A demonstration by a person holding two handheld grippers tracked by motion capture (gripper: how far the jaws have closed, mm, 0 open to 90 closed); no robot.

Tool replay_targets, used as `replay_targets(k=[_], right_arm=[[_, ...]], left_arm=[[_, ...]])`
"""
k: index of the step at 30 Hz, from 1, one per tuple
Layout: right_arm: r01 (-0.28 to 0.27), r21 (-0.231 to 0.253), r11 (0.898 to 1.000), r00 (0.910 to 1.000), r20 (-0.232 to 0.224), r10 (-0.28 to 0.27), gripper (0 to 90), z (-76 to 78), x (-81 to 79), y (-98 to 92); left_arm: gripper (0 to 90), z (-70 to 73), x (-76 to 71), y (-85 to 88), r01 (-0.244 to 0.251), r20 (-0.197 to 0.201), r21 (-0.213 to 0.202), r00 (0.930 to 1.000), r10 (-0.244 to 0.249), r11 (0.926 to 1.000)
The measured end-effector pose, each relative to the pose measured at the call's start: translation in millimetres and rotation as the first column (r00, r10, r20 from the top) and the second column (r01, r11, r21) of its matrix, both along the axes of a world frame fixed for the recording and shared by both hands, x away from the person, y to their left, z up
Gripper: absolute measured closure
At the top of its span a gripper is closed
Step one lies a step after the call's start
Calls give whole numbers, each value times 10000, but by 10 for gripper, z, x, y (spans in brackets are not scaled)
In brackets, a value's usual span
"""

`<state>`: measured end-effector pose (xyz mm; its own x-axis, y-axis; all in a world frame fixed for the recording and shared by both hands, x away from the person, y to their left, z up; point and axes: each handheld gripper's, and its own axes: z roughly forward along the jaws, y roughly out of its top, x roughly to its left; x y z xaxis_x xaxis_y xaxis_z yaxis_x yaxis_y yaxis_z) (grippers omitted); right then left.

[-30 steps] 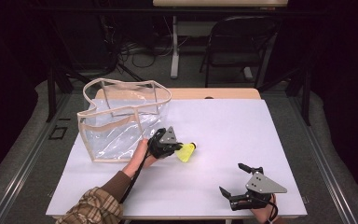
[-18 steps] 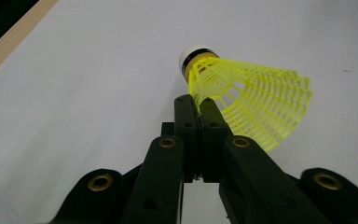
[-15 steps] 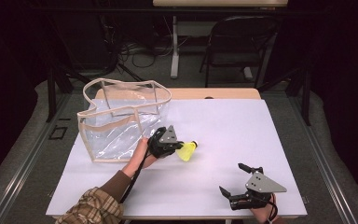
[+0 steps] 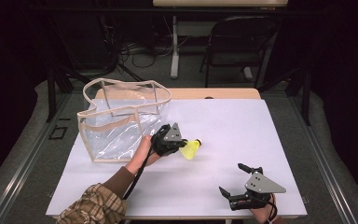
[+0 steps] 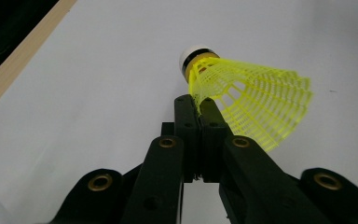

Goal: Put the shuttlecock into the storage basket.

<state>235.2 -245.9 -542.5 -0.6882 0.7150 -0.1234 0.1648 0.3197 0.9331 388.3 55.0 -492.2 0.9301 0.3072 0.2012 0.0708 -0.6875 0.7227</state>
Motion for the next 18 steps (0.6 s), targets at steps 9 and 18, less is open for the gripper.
replay_targets(k=[9,18], right_arm=[[31,-11,10000,10000,35,-31,0,3,-5,-5],[23,-6,10000,9999,100,-23,0,14,-18,-1]], left_arm=[[890,70,-11,13,-14,76,70,10000,14,10000],[890,179,-24,30,-1,123,80,9999,0,10000]])
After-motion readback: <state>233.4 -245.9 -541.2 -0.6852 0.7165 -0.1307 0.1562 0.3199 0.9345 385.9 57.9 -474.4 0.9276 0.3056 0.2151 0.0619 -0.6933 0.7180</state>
